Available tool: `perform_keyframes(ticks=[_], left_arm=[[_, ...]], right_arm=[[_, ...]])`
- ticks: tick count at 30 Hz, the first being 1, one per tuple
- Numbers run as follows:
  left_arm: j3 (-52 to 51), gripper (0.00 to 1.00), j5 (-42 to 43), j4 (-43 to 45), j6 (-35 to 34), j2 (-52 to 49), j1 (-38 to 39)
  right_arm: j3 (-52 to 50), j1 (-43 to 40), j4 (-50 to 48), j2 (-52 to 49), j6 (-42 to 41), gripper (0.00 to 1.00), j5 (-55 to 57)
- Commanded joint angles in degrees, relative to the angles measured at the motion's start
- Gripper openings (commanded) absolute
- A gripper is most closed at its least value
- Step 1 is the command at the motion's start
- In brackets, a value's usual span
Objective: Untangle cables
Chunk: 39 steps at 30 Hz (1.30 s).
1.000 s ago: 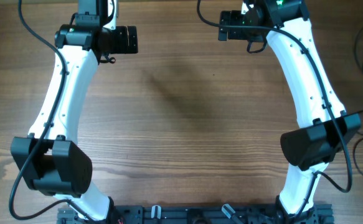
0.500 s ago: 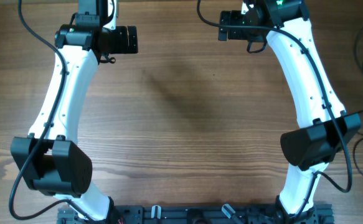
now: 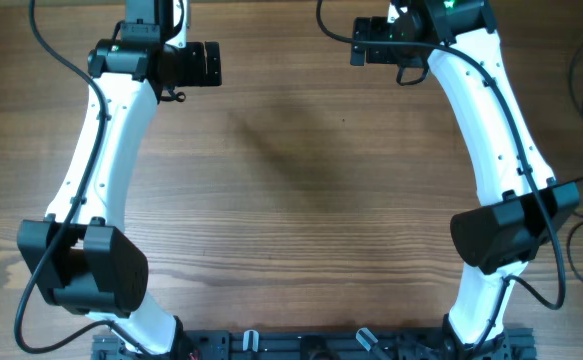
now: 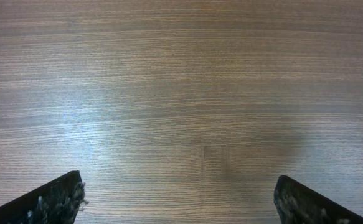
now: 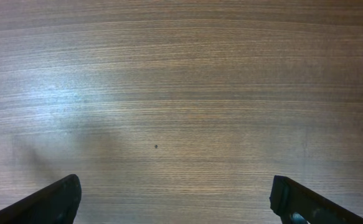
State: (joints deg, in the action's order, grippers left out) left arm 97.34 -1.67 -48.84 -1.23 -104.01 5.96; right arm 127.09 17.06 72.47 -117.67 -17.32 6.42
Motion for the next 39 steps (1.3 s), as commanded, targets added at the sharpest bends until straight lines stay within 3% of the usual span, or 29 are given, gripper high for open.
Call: perform_keyframes(ticks=[1, 14, 27, 39], left_arm=[[-0.17, 1.0, -0.35, 0.13, -0.76, -0.26, 0.22], [-0.17, 1.0, -0.35, -0.96, -0.81, -0.26, 0.22], [-0.31, 1.0, -0.52, 0.74, -5.29, -0.07, 0.5], [-6.19, 1.0, -0.5, 5.62, -5.31, 4.44, 0.48]], right_arm=[[-0.11, 0.24, 0.02, -0.74, -0.83, 1.0, -0.72], [-0.09, 0.22, 0.02, -0.74, -0.81, 1.0, -0.74], [-0.09, 0.22, 0.02, -0.74, -0.83, 1.0, -0.72], [-0.11, 0.22, 0.02, -0.74, -0.83, 1.0, -0.72]])
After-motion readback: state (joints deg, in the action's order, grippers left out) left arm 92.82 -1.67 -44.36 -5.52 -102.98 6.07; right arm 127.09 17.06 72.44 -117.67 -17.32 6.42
